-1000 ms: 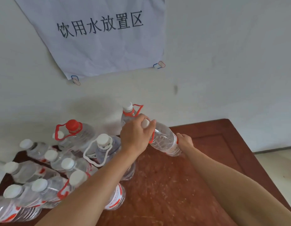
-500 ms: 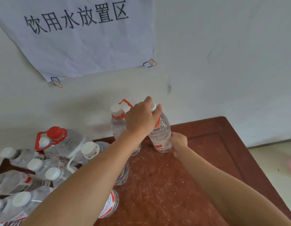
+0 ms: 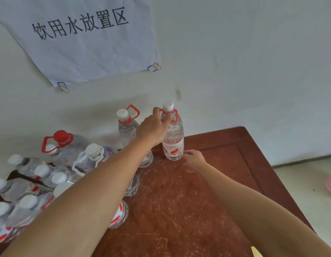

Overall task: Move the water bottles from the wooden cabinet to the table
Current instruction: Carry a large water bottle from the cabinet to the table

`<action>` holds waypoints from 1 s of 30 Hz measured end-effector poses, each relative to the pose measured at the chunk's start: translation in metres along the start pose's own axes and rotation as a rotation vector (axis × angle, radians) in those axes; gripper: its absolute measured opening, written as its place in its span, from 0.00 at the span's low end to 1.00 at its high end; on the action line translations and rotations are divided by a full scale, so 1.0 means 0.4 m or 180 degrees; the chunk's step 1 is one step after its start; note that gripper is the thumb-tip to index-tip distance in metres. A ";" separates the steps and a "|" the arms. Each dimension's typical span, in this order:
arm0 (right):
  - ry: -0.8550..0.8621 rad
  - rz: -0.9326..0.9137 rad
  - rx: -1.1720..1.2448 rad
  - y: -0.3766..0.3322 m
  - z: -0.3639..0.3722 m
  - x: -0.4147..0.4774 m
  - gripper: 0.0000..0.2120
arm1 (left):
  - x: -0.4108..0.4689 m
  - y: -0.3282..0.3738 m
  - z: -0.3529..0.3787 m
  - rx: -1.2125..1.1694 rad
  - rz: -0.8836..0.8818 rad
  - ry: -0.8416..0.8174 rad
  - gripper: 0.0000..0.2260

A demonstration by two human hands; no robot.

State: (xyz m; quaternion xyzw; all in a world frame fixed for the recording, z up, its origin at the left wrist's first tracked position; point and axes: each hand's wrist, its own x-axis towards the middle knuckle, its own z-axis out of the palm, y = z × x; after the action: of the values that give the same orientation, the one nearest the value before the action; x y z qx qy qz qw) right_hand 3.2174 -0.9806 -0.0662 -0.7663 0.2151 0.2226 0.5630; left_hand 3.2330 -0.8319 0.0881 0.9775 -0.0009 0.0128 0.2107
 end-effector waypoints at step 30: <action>-0.2302 -0.3713 -0.4744 0.343 0.923 -1.209 0.16 | -1.874 -0.760 -0.213 0.0588 -0.2731 -0.0255 0.11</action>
State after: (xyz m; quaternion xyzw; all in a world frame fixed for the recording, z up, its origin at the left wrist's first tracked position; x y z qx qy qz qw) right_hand 2.7104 -0.6259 0.0122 -0.7947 -0.5699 0.2091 -0.0064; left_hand 2.4838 -0.5226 0.0214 0.9038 0.3980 -0.1137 0.1084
